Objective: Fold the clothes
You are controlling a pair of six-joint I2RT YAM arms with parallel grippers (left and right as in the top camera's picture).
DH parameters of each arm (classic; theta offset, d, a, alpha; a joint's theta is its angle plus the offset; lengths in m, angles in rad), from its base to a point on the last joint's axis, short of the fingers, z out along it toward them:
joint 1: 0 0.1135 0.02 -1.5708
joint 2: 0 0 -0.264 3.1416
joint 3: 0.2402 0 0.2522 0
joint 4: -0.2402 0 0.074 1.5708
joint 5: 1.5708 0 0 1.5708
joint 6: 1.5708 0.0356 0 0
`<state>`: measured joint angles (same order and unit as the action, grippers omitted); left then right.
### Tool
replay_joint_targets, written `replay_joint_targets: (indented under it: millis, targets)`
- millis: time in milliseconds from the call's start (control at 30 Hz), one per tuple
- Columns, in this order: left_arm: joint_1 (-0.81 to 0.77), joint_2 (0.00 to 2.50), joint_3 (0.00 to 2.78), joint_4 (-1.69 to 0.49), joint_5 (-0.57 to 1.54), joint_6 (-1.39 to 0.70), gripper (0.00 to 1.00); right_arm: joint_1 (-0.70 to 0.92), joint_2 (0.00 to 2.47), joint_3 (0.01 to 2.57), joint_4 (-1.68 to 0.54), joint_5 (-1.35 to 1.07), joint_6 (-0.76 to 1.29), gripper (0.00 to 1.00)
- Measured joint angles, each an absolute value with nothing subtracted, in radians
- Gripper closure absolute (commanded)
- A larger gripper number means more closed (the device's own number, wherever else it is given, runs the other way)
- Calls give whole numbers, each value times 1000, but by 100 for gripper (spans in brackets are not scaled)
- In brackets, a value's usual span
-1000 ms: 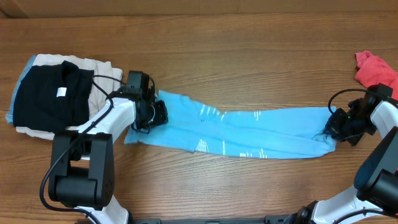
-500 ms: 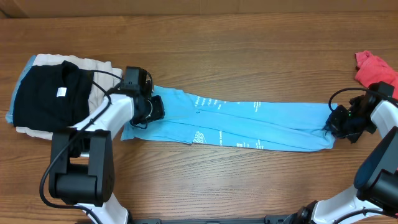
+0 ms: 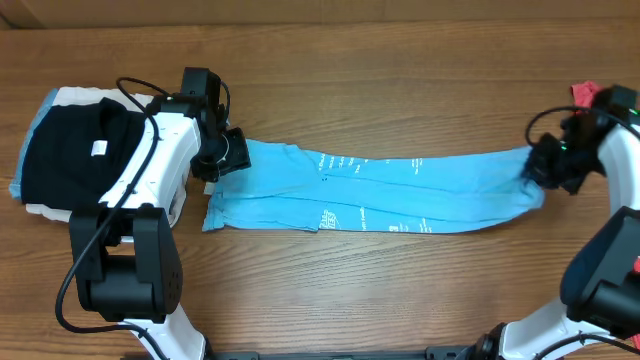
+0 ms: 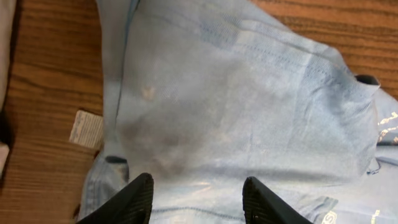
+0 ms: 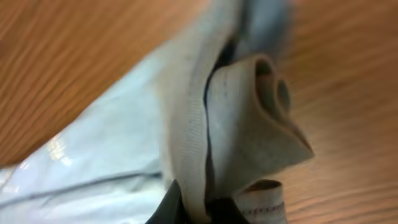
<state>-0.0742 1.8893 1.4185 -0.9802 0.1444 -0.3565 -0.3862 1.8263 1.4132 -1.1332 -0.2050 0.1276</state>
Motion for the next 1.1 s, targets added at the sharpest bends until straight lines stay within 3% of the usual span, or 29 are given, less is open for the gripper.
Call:
replay_joint_targets:
  millis: [433, 767, 833, 867, 1100]
  targets:
    - [-74, 1889, 1419, -1005, 172, -356, 48, 150, 1827, 1452, -1115, -189, 138, 96]
    - [-74, 1889, 1419, -1010, 190, -356, 45, 326, 1862, 1452, -1069, -162, 198, 96]
    - [-74, 1889, 1419, -1010, 191, -356, 43, 353, 1862, 1452, -1064, -159, 204, 86]
    - [-74, 1889, 1419, -1010, 190, -356, 42, 357, 1862, 1452, -1063, -159, 205, 74]
    - [-74, 1889, 1419, -1015, 191, -356, 41, 368, 1862, 1452, -1062, -157, 209, 71]
